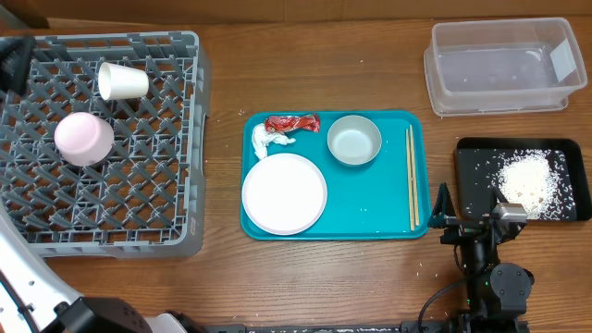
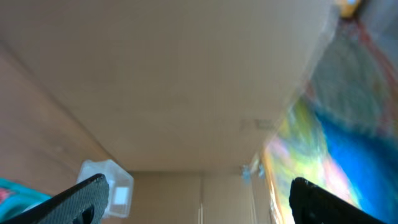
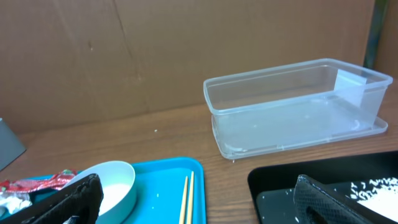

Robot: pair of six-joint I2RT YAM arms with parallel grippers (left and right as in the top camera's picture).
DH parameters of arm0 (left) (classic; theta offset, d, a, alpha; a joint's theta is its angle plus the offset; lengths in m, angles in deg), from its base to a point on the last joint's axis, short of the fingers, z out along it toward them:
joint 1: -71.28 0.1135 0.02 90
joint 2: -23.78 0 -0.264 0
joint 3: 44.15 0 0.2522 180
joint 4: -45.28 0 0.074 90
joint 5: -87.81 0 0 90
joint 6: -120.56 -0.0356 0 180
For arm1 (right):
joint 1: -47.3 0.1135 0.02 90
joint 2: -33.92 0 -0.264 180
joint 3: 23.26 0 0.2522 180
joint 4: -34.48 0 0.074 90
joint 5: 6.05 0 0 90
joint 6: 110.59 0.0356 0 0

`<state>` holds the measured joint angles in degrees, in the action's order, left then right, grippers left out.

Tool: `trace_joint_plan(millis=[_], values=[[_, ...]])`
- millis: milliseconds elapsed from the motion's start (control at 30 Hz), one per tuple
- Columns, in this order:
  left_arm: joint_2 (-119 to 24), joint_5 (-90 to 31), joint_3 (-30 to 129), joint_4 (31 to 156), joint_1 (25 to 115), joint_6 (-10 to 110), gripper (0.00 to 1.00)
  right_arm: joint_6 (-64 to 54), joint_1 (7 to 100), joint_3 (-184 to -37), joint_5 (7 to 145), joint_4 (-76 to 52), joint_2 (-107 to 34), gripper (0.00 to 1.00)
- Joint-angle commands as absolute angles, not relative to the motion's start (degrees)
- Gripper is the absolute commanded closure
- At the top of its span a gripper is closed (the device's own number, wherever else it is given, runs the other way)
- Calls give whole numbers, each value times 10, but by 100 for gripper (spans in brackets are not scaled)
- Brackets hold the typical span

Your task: Sort waste into correct bins and load items into the dishwasher

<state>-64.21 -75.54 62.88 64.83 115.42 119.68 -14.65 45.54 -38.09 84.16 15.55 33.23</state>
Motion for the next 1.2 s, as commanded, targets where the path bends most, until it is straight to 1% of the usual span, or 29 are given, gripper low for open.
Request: trace_joint_plan(millis=[0,67,100,233,400,500,533,567,633,700,800,967,1033,1167], values=[[-635,-548,630,857,1163,997,6,-150,457,-375,839,159,338,0],[-635,-448,630,959,1163,938,6,-150,457,-375,839,159,338,0],[-635,-412,630,991,1162,894,6,-150,457,-375,839,159,338,0],[-635,-313,630,1043,1142,712,7,-150,457,-375,839,159,338,0],[-637,-177,630,1056,1082,532,24,-150,457,-375,839,159,338,0],[-650,-126,630,1040,1024,455,48,-150,457,-375,839,159,338,0],[-658,-118,630,1036,1003,427,51,-150,457,-375,839,159,338,0],[-665,-113,630,1033,985,406,51,-150,457,-375,839,159,338,0],[-685,-95,630,1026,950,362,46,-150,457,-375,839,159,338,0],[-707,-56,630,1024,923,327,48,-150,457,-375,839,159,338,0],[-735,-3,630,1024,899,296,60,-150,457,-375,839,159,338,0],[-768,46,630,998,886,288,70,-150,457,-375,839,159,338,0],[-775,49,630,986,886,288,68,-150,457,-375,839,159,338,0],[-785,38,630,970,888,288,69,-150,457,-375,839,159,338,0]])
